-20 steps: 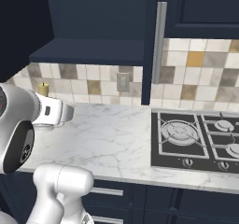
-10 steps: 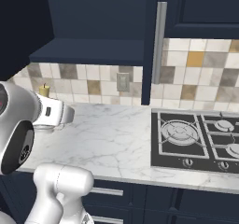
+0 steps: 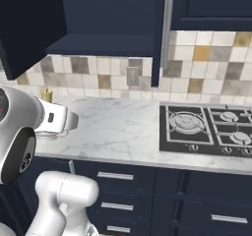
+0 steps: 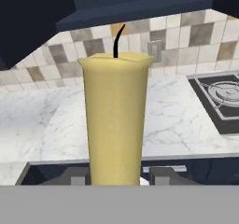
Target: Get the candle and the liquor from the cabinet and move them to the dining counter.
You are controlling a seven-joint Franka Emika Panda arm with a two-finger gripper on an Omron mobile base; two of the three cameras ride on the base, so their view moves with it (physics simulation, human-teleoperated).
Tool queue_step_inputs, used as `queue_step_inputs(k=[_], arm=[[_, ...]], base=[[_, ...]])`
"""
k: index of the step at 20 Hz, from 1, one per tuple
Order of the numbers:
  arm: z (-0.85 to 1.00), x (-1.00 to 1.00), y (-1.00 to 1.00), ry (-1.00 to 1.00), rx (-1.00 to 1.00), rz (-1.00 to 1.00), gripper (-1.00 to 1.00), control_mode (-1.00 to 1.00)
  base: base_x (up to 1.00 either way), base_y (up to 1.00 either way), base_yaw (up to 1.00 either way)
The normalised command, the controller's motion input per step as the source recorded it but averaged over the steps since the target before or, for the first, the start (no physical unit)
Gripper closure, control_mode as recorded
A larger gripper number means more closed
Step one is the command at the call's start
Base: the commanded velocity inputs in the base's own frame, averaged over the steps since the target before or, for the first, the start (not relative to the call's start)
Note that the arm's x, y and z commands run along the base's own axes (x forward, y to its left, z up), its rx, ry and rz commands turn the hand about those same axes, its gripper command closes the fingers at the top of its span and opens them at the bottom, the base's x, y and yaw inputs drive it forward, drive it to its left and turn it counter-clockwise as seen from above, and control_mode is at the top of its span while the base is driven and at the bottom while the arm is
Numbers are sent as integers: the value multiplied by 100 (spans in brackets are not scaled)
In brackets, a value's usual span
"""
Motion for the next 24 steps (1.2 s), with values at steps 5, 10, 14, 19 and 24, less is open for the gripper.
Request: queue_step_inputs(k=[5,10,14,19,24], arm=[[0,0,0,0,0,0,100,100],[0,0,0,0,0,0,100,100],[0,0,0,0,0,0,100,100],[0,0,0,0,0,0,100,100],[0,0,0,0,0,0,100,100]], base=[[-56,-7,-7],[-7,-23,-70],[0,-24,-76],[0,-28,-76],[0,-26,-77]])
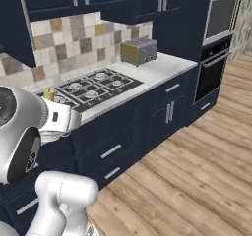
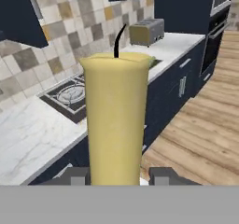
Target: Get the candle and the liquor from the cabinet and move them to the dining counter.
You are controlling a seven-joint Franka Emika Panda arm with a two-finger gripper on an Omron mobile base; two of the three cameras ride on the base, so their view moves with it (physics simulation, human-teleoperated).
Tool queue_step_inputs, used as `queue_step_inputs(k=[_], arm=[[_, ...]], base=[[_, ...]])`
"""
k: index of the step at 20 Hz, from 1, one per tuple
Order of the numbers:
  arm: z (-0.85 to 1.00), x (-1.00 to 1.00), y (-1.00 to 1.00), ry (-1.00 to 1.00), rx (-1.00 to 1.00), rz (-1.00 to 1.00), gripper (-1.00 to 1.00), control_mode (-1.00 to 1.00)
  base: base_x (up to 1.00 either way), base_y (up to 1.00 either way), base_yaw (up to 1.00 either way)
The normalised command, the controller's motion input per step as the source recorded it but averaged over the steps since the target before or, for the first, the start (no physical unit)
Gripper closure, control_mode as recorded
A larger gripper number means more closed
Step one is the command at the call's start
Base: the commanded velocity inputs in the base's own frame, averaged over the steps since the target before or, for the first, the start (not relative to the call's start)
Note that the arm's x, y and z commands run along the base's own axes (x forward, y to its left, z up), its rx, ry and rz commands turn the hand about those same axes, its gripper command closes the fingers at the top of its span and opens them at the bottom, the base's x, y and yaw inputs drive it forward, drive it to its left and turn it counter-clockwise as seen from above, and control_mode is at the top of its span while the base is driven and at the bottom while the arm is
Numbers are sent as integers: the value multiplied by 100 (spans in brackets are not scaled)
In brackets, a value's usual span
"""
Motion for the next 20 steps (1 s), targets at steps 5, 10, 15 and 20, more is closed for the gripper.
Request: queue_step_inputs(k=[5,10,15,20], arm=[[0,0,0,0,0,0,100,100],[0,0,0,0,0,0,100,100],[0,0,0,0,0,0,100,100],[0,0,0,0,0,0,100,100]], base=[[0,-25,-78],[34,-16,-54],[86,-24,-3],[81,-44,2]])
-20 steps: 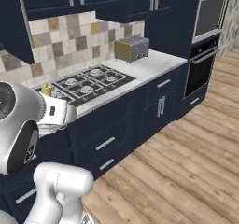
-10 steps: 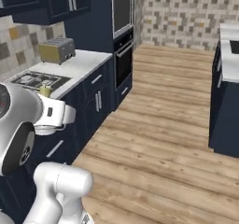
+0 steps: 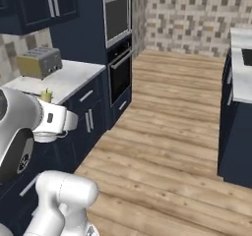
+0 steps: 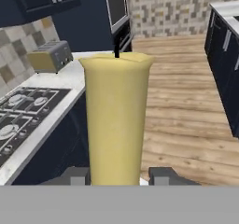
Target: Get the candle and the liquor from the cabinet and move them to the dining counter.
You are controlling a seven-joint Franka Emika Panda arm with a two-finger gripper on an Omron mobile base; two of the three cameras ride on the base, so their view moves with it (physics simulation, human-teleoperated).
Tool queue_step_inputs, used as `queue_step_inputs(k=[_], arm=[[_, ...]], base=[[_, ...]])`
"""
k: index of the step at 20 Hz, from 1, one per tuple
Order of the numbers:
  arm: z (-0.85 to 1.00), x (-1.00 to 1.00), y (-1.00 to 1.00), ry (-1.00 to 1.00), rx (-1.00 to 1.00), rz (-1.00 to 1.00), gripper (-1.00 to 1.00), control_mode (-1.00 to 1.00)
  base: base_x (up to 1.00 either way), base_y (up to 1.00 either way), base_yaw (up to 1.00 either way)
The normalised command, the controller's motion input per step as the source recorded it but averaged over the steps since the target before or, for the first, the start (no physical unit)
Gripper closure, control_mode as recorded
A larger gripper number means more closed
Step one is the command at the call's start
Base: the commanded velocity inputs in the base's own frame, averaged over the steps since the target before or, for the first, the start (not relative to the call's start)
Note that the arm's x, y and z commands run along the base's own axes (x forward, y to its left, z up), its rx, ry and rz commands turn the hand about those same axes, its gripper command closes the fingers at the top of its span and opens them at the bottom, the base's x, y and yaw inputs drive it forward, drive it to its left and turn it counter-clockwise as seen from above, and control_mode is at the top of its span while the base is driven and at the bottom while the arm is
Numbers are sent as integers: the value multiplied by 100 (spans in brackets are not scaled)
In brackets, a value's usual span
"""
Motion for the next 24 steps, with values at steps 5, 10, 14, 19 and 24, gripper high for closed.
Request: queue_step_inputs(k=[5,10,14,19,24], arm=[[0,0,0,0,0,0,100,100],[0,0,0,0,0,0,100,100],[0,0,0,0,0,0,100,100],[0,0,0,0,0,0,100,100],[0,0,0,0,0,0,100,100]], base=[[44,-68,4],[23,-78,1],[17,-81,0],[12,-82,0],[11,-82,0]])
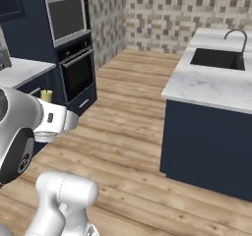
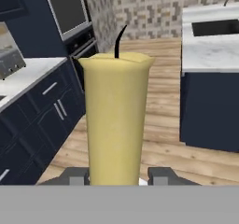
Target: Get the candle and the liquor from the cabinet and move them to the dining counter.
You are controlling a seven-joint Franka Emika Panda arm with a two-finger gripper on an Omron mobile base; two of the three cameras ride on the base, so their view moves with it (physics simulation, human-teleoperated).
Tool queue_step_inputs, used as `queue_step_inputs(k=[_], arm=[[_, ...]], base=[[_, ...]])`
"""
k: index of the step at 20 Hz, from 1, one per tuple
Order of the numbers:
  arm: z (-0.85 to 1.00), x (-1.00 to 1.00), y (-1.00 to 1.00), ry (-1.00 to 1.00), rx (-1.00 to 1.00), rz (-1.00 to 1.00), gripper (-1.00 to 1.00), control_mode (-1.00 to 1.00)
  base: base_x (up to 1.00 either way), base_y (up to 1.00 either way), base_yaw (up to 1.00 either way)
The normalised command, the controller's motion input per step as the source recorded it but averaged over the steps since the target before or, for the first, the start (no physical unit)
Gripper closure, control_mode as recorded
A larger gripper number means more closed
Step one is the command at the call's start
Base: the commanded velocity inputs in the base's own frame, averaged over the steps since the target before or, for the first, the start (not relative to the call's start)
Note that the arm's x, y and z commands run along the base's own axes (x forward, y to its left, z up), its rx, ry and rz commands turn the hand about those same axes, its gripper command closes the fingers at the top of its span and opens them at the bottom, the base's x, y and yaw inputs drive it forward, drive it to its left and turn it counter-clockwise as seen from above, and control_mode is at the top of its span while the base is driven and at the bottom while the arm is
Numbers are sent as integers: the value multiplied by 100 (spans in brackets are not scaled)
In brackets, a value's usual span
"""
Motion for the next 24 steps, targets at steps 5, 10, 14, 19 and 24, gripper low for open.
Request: queue_step_inputs(k=[5,10,14,19,24], arm=[[0,0,0,0,0,0,100,100],[0,0,0,0,0,0,100,100],[0,0,0,0,0,0,100,100],[0,0,0,0,0,0,100,100],[0,0,0,0,0,0,100,100]], base=[[11,-82,0],[12,-81,0],[14,-81,0],[16,-80,0],[17,-80,0]])
